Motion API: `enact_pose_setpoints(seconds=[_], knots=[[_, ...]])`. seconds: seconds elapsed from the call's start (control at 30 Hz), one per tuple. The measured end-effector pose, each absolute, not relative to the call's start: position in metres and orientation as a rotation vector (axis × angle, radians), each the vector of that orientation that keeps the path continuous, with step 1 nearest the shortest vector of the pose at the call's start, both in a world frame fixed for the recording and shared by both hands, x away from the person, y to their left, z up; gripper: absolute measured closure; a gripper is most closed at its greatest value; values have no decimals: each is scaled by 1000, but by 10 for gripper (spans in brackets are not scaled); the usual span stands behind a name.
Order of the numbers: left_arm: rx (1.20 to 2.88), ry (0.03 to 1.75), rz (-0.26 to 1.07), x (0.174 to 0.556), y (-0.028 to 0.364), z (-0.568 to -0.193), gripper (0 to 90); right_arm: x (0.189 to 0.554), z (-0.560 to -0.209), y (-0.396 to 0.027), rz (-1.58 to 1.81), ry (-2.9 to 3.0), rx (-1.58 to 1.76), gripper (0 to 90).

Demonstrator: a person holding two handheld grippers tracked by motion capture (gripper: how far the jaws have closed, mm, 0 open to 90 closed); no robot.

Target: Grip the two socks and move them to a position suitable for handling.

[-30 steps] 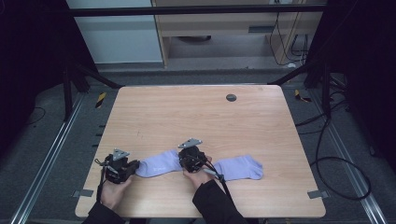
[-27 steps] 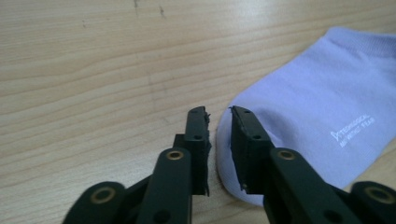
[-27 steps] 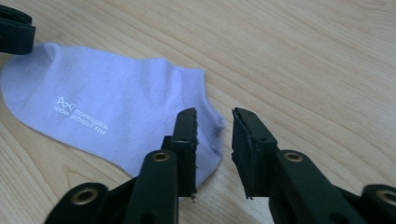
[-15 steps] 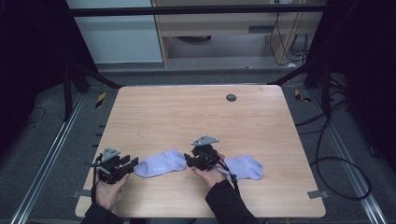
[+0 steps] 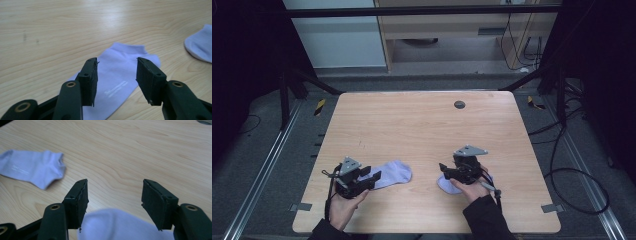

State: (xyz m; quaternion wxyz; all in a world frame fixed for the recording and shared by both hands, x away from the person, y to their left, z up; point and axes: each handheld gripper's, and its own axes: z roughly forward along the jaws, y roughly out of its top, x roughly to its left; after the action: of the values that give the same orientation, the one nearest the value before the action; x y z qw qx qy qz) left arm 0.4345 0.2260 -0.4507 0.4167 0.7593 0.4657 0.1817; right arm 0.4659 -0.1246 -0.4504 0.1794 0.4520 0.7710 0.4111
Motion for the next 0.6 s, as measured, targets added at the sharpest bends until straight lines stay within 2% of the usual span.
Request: enact_pose_setpoints(seconds=[0.3, 0.6], knots=[[1978, 1075, 428, 438, 175, -448, 503, 451, -457, -185, 1105, 2116, 1348, 386], [2048, 1029, 386, 443, 129, -457, 499, 447, -467, -219, 1029, 2097, 1399, 388]])
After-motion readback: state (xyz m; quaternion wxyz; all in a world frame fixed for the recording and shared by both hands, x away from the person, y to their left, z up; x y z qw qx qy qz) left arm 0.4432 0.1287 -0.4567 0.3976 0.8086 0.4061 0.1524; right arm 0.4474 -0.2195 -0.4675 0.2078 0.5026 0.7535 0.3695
